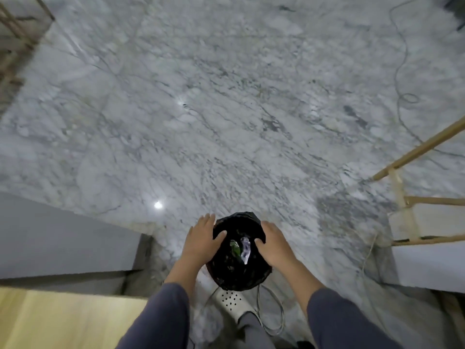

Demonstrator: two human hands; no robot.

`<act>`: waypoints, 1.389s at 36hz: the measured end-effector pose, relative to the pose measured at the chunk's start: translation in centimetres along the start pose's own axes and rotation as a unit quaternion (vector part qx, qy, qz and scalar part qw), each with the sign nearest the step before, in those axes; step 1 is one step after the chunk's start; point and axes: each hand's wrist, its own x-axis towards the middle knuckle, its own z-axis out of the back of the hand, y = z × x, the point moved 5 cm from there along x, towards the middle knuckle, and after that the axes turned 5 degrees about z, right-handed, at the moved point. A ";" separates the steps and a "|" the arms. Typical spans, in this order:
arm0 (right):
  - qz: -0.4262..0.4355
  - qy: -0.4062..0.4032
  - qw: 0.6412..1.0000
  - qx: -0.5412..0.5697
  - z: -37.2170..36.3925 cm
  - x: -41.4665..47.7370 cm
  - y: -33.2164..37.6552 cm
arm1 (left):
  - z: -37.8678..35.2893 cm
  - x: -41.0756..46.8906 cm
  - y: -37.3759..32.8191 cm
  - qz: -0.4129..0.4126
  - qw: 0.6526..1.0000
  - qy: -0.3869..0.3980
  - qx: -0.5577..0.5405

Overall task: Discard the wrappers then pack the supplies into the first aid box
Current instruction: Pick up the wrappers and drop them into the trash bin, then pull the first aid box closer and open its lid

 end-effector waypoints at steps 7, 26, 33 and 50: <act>0.094 -0.025 0.993 -0.064 2.3 -5.0 9.6 | 9.1 -8.6 2.2 -0.006 0.992 -0.117 0.052; 0.463 0.043 0.858 -0.219 -14.0 -25.1 41.2 | 19.1 -42.8 27.6 0.241 0.891 -0.382 -0.036; 0.581 0.109 0.764 -0.260 -25.6 -34.0 46.1 | 13.4 -55.1 36.1 0.349 0.837 -0.410 -0.093; 0.791 0.197 0.515 -0.265 -45.3 -46.3 41.1 | -7.5 -66.3 46.0 0.425 0.787 -0.417 -0.163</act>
